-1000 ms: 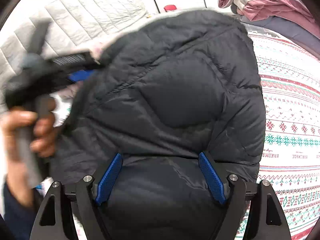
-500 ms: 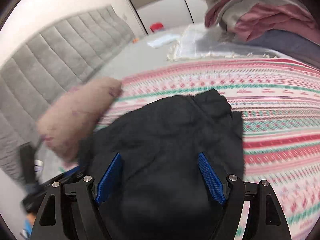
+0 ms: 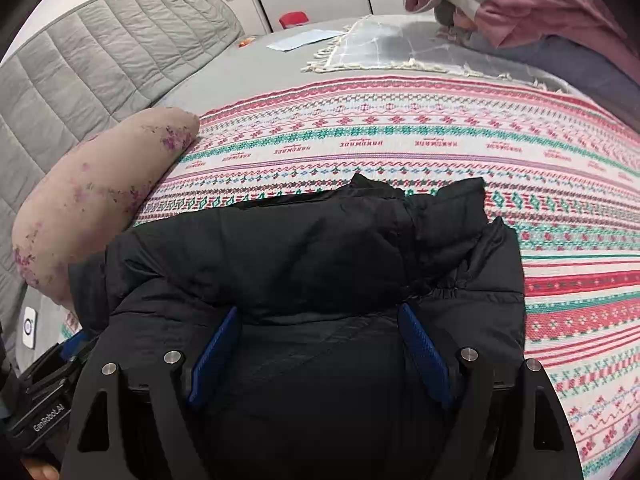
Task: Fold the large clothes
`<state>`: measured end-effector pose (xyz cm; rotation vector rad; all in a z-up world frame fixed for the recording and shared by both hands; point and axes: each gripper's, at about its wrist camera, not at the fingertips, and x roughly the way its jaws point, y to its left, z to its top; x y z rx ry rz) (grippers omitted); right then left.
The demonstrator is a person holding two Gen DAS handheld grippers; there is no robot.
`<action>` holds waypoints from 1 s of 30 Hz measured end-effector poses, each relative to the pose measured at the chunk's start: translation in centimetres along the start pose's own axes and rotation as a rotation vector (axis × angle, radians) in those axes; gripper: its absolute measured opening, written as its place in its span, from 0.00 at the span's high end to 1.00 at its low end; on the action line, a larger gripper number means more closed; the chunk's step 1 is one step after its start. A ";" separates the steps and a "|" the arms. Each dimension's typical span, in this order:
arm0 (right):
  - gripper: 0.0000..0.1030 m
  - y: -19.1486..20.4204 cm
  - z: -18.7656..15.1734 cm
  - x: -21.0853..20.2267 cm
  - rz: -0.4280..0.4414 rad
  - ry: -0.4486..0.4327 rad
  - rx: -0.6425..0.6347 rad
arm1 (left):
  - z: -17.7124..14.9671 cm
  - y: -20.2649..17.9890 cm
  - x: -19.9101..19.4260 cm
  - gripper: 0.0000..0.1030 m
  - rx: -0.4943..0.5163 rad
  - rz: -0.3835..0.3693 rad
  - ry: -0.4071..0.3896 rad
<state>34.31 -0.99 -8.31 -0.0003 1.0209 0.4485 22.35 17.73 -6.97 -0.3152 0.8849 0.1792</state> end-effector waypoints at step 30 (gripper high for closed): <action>0.20 -5.1 -10.3 -12.4 0.113 -0.082 0.139 | -2.3 1.4 -6.8 0.31 -0.016 -0.070 -0.005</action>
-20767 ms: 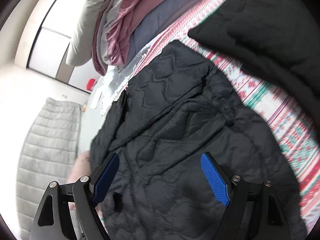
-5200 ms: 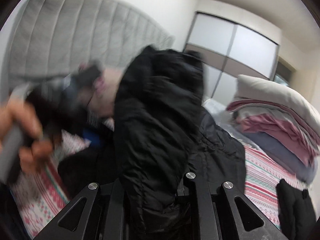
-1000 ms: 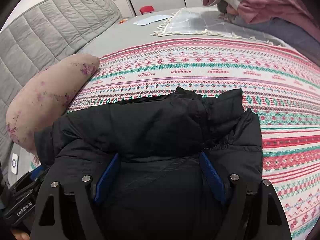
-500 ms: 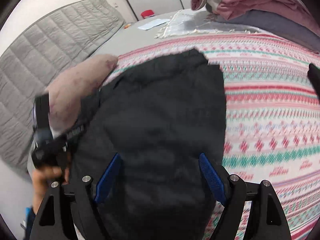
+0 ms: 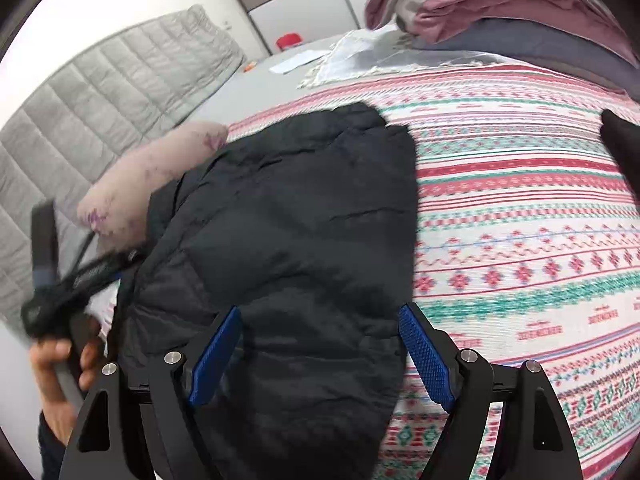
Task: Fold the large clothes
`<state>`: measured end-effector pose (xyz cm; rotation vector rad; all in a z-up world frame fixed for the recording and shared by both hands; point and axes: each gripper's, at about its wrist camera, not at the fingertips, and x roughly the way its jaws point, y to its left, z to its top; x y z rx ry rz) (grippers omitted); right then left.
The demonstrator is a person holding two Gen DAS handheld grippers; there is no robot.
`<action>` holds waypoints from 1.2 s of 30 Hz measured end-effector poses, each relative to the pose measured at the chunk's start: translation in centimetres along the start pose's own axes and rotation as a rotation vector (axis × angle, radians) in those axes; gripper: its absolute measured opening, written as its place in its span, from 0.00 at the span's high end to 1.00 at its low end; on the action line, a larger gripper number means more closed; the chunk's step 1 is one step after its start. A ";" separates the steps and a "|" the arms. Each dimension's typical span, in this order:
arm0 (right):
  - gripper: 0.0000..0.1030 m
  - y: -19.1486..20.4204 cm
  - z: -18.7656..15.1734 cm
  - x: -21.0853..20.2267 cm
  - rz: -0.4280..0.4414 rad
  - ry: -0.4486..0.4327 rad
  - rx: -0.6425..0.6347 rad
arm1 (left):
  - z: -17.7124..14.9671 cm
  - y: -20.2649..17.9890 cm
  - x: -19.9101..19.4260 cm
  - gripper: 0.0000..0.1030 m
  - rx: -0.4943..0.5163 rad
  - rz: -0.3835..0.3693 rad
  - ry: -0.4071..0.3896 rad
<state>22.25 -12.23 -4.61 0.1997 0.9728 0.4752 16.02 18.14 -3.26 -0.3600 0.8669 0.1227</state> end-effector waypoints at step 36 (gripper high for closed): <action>0.20 -6.1 -1.4 5.2 0.270 0.216 0.430 | -5.3 5.8 1.1 0.20 -0.264 -0.266 0.272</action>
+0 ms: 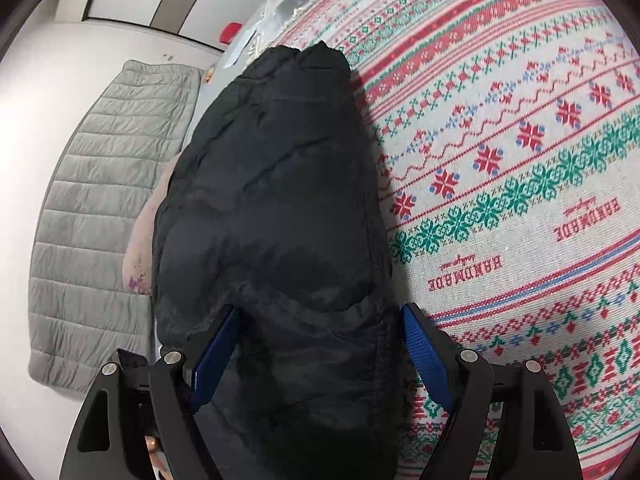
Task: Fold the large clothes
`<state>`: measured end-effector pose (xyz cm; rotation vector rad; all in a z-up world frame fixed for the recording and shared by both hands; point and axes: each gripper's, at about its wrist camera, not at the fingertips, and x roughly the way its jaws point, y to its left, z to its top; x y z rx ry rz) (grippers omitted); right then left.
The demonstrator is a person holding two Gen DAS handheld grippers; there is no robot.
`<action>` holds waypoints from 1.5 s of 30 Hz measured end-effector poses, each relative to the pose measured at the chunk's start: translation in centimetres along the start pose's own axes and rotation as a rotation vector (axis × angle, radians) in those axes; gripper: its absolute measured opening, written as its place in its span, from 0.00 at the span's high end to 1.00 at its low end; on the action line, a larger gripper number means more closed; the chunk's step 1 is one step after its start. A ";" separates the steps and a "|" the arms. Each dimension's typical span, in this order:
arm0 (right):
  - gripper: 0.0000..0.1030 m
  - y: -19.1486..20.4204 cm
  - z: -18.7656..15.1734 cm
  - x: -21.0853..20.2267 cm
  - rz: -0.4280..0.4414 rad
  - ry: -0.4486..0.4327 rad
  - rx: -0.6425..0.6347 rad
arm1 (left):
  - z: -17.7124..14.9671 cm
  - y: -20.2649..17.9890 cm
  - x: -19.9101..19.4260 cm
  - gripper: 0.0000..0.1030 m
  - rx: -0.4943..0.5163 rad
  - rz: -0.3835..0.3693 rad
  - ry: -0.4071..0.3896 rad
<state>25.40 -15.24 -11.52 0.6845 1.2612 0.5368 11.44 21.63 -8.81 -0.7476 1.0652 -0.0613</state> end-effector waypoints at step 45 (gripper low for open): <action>0.73 9.0 -3.6 -1.5 -0.296 -0.295 -0.469 | -0.9 -5.6 -1.0 0.82 0.090 0.060 -0.175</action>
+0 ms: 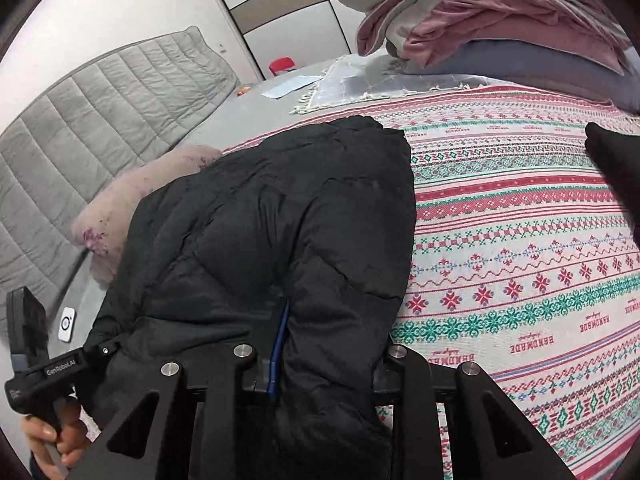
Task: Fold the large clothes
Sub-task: 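Lift the folded jacket with both grippers and place it on the bed beside the bedding stack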
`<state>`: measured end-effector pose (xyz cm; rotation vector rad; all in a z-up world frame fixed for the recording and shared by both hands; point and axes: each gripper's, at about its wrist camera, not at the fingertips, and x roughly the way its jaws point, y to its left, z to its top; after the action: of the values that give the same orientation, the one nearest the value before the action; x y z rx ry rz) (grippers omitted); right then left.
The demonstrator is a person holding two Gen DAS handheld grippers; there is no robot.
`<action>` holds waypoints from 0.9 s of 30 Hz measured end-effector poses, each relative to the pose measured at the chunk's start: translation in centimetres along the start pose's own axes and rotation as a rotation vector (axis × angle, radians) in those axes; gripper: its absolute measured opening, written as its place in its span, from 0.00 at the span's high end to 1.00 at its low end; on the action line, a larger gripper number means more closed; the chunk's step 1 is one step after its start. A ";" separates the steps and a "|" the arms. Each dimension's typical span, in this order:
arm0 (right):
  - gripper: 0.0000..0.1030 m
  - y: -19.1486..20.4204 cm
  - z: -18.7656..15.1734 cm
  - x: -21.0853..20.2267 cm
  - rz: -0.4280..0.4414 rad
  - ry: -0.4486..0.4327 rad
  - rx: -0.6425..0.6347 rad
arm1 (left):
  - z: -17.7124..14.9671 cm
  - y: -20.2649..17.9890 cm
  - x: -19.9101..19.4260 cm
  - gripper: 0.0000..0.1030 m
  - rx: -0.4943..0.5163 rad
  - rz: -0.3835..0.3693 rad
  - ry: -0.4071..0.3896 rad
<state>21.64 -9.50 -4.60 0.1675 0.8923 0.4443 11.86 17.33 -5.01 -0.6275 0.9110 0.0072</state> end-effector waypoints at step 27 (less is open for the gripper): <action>0.82 -3.9 1.8 -11.0 -0.102 -0.252 -0.141 | -1.5 -12.2 -3.2 0.85 0.106 -0.077 -0.132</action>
<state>18.21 -17.79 3.11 0.0465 0.6173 0.3804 11.96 7.38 2.85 -0.5564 0.7540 -0.0675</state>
